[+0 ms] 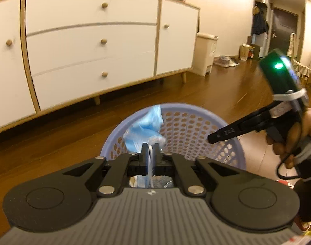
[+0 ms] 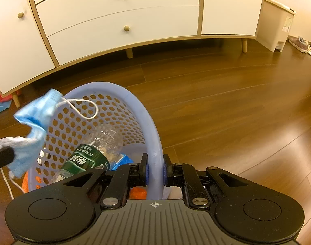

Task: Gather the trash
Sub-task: 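Carry the mask into the wastebasket and open the left gripper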

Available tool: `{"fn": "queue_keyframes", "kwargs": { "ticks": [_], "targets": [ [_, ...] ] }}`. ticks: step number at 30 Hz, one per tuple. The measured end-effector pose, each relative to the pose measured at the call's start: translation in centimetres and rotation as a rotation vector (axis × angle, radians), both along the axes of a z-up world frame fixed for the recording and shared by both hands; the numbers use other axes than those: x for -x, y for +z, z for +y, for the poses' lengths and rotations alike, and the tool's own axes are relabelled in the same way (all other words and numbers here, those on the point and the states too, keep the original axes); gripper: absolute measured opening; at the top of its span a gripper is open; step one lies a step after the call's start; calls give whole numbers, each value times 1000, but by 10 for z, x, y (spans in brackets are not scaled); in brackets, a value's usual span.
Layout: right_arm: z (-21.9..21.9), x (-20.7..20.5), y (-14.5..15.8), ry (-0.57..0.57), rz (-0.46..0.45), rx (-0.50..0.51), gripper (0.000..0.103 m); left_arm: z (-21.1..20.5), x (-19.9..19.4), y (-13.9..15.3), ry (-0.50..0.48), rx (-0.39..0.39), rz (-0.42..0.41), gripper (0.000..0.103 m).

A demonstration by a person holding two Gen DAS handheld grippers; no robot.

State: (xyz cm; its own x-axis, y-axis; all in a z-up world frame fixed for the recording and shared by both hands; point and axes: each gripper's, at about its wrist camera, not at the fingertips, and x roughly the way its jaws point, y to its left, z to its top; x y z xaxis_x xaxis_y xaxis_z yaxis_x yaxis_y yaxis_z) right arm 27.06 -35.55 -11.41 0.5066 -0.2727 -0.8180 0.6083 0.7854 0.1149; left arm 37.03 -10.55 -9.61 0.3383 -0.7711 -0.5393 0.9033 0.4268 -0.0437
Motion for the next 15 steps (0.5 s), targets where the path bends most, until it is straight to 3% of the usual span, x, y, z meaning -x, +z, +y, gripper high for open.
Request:
{"fn": "queue_keyframes", "kwargs": {
  "ticks": [3, 15],
  "targets": [
    [0, 0, 0, 1, 0, 1, 9, -2, -7, -6, 40, -11, 26, 37],
    [1, -1, -1, -3, 4, 3, 9, 17, -16, -13, 83, -36, 37, 36]
  ]
}}
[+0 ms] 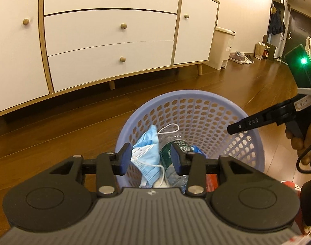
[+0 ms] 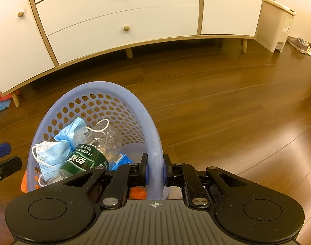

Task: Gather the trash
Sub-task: 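Carry the mask into the wastebasket and open the left gripper, then move the left gripper to the orange mesh sleeve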

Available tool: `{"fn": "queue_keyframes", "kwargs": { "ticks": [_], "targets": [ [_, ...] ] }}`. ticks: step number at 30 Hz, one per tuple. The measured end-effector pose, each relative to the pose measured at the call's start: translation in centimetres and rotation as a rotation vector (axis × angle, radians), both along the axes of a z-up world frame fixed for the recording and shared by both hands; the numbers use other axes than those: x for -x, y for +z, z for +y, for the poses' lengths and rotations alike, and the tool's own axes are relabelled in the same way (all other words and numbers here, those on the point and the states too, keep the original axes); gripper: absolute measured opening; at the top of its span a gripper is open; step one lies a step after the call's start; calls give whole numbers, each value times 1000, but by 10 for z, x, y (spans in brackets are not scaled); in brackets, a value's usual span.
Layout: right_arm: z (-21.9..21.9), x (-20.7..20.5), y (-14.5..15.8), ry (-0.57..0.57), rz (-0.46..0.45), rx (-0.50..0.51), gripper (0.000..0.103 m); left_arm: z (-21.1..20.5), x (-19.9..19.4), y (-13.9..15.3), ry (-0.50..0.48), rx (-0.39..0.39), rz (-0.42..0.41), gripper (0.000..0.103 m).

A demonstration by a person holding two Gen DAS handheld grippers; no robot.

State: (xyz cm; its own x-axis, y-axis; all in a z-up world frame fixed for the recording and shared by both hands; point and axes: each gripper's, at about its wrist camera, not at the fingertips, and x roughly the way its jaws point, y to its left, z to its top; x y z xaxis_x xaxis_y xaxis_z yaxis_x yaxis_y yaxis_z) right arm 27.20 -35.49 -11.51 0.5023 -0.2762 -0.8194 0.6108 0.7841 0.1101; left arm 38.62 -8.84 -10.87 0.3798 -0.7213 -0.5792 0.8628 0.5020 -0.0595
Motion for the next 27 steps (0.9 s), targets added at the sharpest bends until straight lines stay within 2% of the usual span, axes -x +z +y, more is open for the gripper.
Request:
{"fn": "queue_keyframes", "kwargs": {
  "ticks": [17, 27],
  "targets": [
    [1, 0, 0, 1, 1, 0, 9, 30, -14, -1, 65, 1, 3, 36],
    [1, 0, 3, 2, 6, -2, 9, 72, -28, -22, 155, -71, 20, 36]
  ]
}}
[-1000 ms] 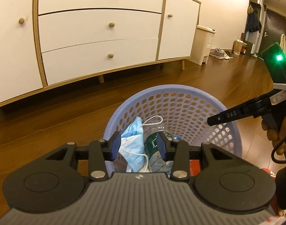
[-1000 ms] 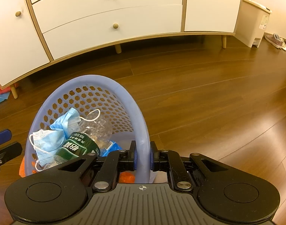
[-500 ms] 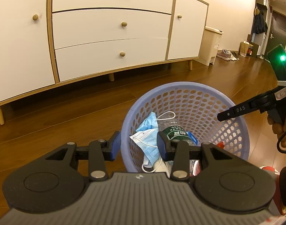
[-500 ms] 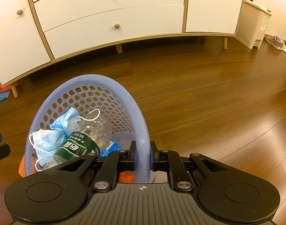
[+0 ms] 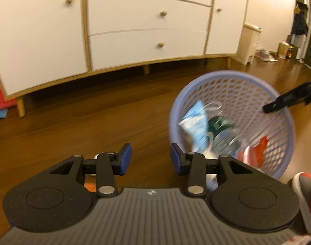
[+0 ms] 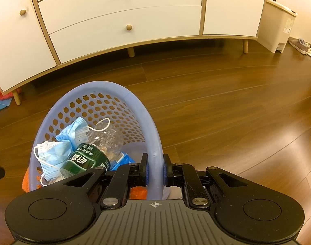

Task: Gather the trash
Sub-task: 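Move the left gripper to the orange mesh sleeve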

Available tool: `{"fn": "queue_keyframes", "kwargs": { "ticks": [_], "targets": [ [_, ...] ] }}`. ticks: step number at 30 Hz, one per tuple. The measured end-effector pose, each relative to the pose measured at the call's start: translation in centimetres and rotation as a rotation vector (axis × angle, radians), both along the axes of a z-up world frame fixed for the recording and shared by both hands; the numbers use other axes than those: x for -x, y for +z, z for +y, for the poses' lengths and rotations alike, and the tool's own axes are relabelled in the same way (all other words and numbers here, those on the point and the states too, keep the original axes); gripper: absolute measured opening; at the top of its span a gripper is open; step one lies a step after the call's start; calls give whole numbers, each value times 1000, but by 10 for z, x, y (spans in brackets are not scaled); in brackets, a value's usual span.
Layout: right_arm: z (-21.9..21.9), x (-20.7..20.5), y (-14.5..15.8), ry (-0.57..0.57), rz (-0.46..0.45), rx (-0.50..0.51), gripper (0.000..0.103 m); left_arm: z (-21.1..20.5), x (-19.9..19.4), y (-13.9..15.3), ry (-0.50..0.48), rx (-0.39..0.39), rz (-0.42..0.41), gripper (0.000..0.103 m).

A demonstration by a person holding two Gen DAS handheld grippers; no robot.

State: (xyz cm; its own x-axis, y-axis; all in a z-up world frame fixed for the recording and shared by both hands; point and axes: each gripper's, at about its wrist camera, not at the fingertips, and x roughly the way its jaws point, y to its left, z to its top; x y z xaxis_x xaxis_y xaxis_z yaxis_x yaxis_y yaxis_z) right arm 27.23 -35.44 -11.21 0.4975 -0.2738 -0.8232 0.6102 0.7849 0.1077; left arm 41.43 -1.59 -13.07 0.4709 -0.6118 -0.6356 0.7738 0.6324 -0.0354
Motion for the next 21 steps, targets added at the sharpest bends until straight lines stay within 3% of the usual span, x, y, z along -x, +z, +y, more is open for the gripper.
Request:
{"fn": "queue_keyframes", "kwargs": {
  "ticks": [9, 21],
  "targets": [
    [6, -2, 5, 5, -10, 12, 9, 53, -12, -37, 134, -86, 47, 36],
    [6, -4, 10, 7, -13, 54, 9, 76, -15, -89, 182, -200, 85, 36]
  ]
}}
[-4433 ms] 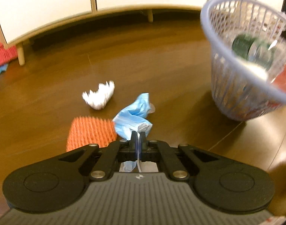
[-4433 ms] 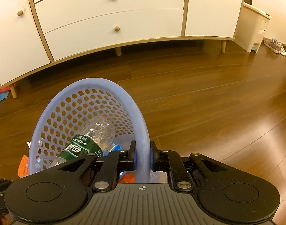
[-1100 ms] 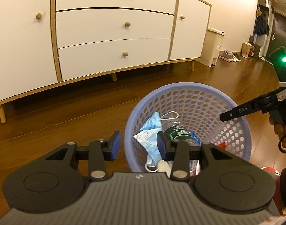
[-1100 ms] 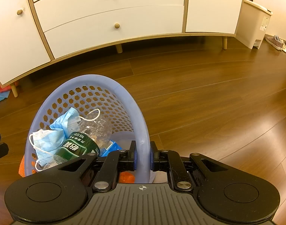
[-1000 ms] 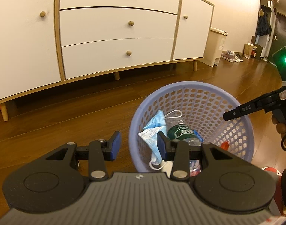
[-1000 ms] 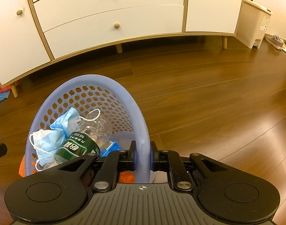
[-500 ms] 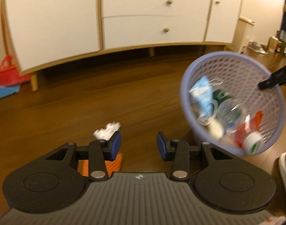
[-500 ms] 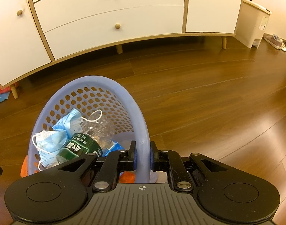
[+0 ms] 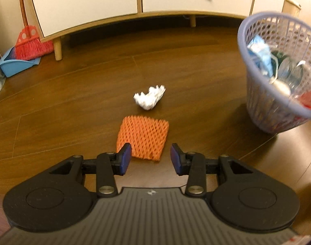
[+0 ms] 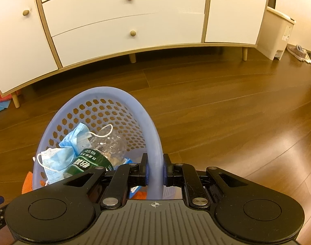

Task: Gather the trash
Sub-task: 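Move the left gripper to the orange mesh sleeve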

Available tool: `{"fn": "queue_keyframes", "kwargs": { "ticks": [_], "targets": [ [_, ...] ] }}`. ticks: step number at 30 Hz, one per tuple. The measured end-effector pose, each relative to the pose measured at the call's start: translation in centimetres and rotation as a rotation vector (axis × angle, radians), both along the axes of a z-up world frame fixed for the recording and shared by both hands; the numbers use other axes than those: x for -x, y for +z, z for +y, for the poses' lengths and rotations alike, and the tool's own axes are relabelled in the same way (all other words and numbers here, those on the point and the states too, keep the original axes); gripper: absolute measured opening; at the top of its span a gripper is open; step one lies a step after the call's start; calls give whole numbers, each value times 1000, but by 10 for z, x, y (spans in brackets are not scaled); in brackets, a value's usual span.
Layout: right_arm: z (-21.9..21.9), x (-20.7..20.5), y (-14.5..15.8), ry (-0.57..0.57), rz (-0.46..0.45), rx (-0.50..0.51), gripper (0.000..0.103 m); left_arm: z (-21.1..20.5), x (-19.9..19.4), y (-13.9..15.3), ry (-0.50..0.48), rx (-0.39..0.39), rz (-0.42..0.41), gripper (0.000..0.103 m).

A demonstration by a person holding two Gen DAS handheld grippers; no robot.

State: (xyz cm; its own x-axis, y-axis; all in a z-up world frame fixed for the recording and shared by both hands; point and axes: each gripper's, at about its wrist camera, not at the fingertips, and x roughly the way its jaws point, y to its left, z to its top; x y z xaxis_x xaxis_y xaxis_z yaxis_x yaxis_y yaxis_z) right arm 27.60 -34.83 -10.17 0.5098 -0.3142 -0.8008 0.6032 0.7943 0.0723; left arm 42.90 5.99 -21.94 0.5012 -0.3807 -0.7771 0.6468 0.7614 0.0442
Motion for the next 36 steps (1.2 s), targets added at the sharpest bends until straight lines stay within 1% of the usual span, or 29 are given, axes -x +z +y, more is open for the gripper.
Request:
{"fn": "queue_keyframes", "kwargs": {
  "ticks": [6, 16, 26, 30, 33, 34, 36],
  "targets": [
    [2, -3, 2, -3, 0, 12, 9, -6, -5, -24, -26, -49, 5, 36],
    [7, -6, 3, -2, -12, 23, 9, -19, -18, -47, -31, -53, 11, 37],
    [6, -6, 1, -7, -16, 36, 9, -35, -20, -76, -72, -105, 0, 36],
    [6, -7, 0, -4, -15, 42, 9, -41, -22, -83, -75, -111, -6, 36],
    [6, -7, 0, -3, -15, 41, 9, -45, -25, -90, -71, -133, -15, 30],
    [6, -7, 0, -3, -14, 42, 9, -46, -26, -93, -68, -143, -17, 25],
    [5, -7, -1, 0, -15, 42, 9, -48, -29, -98, -57, -158, -17, 19]
  ]
}}
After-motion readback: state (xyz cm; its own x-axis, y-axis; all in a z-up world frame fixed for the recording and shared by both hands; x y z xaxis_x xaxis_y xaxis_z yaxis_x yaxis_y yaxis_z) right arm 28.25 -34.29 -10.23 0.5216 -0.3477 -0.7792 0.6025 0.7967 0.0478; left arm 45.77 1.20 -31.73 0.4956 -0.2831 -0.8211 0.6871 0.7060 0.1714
